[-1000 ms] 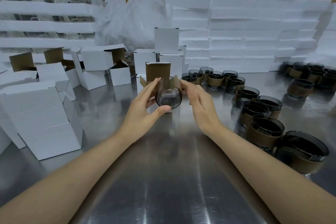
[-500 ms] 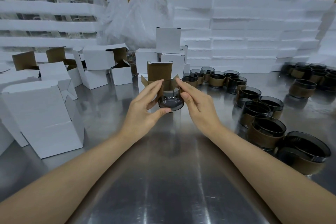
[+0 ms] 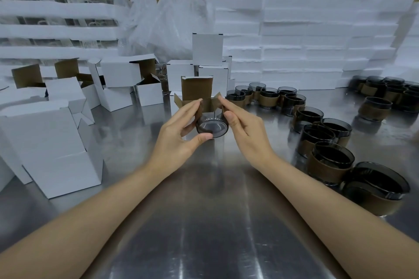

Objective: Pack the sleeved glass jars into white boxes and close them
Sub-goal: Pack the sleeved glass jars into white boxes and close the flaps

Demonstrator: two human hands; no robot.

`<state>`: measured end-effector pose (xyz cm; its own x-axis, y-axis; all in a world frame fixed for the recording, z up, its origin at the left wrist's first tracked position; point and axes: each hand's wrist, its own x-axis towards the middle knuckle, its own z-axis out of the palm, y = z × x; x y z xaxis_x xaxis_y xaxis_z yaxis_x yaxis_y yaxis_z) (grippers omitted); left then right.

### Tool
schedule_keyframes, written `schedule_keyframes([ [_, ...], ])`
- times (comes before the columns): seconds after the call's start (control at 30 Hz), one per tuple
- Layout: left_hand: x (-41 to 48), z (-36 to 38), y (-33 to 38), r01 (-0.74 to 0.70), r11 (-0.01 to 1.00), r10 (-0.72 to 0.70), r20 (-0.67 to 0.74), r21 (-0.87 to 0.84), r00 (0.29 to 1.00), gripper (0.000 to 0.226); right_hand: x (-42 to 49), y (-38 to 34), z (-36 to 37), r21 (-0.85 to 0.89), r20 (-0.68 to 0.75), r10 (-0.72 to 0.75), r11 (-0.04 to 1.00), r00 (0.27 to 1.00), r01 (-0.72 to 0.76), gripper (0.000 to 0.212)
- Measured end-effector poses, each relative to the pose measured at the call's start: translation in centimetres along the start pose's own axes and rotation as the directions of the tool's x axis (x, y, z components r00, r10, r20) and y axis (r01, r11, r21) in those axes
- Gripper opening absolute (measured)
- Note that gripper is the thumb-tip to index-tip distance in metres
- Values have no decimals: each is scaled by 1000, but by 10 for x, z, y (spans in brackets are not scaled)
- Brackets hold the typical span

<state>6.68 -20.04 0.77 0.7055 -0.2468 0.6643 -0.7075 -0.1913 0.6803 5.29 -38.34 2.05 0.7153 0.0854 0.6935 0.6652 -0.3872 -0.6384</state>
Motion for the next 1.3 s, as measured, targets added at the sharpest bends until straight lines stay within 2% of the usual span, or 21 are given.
schedule_keyframes([
  [0.17, 2, 1, 1, 16, 999, -17, -25, -35, 1000, 77, -1, 0, 1, 172, -17, 77, 982, 997, -73, 29],
  [0.3, 3, -2, 1, 51, 997, -53, -26, -66, 998, 77, -2, 2, 4, 200, 28, 75, 977, 997, -79, 42],
  [0.4, 3, -4, 1, 59, 995, -62, -37, -85, 997, 76, -2, 2, 8, 272, -22, 114, 957, 993, -104, 38],
  [0.5, 3, -5, 1, 30, 999, -29, 11, -29, 1000, 79, -1, 3, 9, 379, -39, 194, 910, 980, -165, 33],
  [0.63, 3, -2, 0, 1, 998, -3, 41, 59, 999, 77, 0, 4, 8, 408, -19, 267, 882, 963, -236, 43],
  [0.77, 3, -3, 0, -12, 999, 11, 9, 39, 1000, 69, -1, 1, 9, 400, 29, 228, 890, 973, -220, 30],
  [0.87, 2, -2, 1, -43, 997, 46, -52, 59, 998, 66, 1, -2, 9, 267, -5, 149, 953, 989, -142, 37],
  [1.03, 0, -2, 3, -109, 989, 119, -103, 99, 988, 75, -5, -7, 13, 310, 126, 110, 940, 986, -145, 53],
  [1.13, 1, -2, 5, -137, 985, 147, -98, 101, 984, 79, -5, -10, 18, 433, 121, 171, 877, 978, -207, 48],
  [1.17, 1, -2, 5, -137, 987, 144, -90, 79, 986, 79, -4, -12, 20, 511, 120, 214, 824, 970, -245, 45],
  [1.27, 1, 1, 4, -72, 997, 72, -31, 12, 997, 78, -1, -15, 22, 759, 204, 323, 544, 924, -358, 48],
  [1.3, 1, 1, 2, -28, 999, 28, -11, -15, 1000, 77, 0, -15, 21, 771, 224, 330, 515, 917, -373, 49],
])
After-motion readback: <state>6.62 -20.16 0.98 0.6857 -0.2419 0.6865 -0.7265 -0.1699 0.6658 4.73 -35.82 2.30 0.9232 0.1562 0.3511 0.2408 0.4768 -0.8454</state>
